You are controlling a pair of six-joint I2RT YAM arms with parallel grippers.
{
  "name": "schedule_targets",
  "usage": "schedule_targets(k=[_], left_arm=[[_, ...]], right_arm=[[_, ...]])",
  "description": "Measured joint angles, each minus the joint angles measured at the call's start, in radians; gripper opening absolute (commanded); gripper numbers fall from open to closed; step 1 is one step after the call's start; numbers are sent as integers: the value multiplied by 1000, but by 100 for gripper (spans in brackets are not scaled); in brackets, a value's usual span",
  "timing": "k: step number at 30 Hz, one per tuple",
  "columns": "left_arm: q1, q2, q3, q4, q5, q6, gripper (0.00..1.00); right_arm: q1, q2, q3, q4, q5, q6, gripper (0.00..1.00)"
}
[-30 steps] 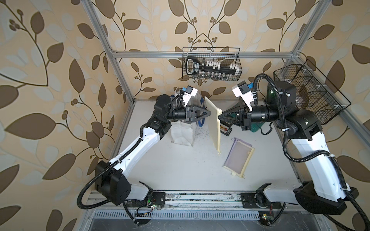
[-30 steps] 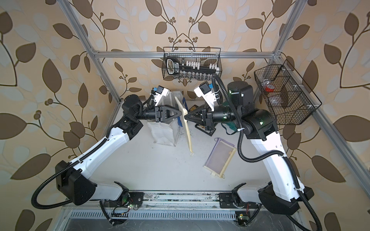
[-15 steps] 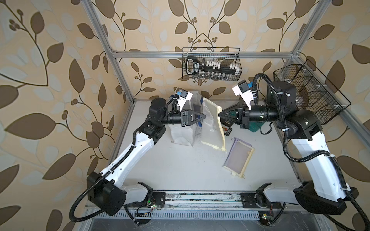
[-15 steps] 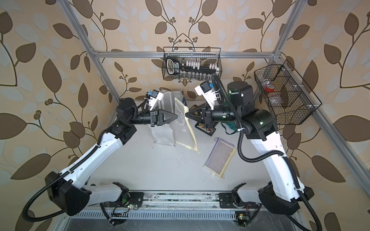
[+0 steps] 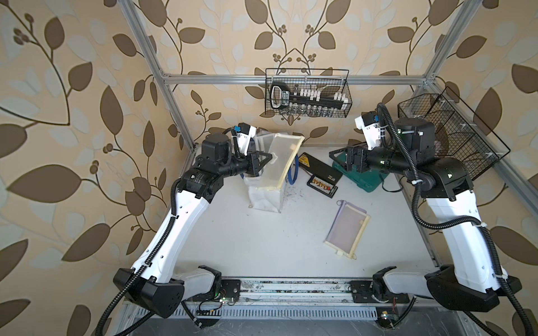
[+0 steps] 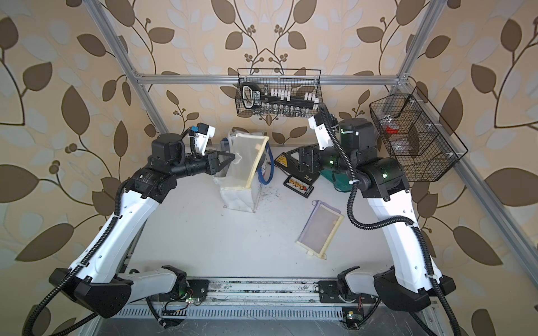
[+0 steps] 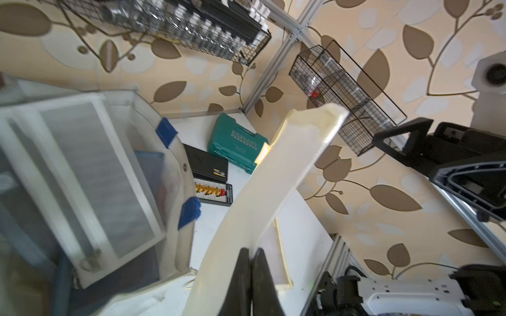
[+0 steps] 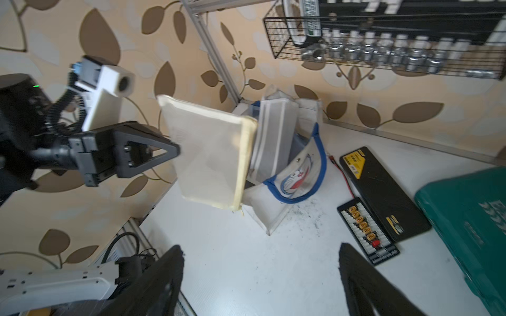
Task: Put the pencil pouch into the canvas bag
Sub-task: Pick up the pencil pouch, then place the pencil pouch in the canvas bag.
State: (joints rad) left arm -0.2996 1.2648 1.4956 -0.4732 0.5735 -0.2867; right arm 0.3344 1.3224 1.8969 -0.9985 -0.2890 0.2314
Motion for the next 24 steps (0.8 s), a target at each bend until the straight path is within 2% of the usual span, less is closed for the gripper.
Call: schedule_targets(k=[8, 11, 16, 24], left_arm=[[67, 183, 177, -10, -53, 71, 0], [98, 252, 204, 21, -50, 70, 0], [138, 322, 191, 75, -34, 69, 0], [147, 332, 41, 150, 21, 69, 0]], right_arm=[[-82, -69, -223, -35, 86, 24, 88], [-104, -111, -299, -48, 98, 31, 88], [-119, -165, -362, -58, 100, 35, 88], [-126, -197, -441, -38, 107, 42, 88]])
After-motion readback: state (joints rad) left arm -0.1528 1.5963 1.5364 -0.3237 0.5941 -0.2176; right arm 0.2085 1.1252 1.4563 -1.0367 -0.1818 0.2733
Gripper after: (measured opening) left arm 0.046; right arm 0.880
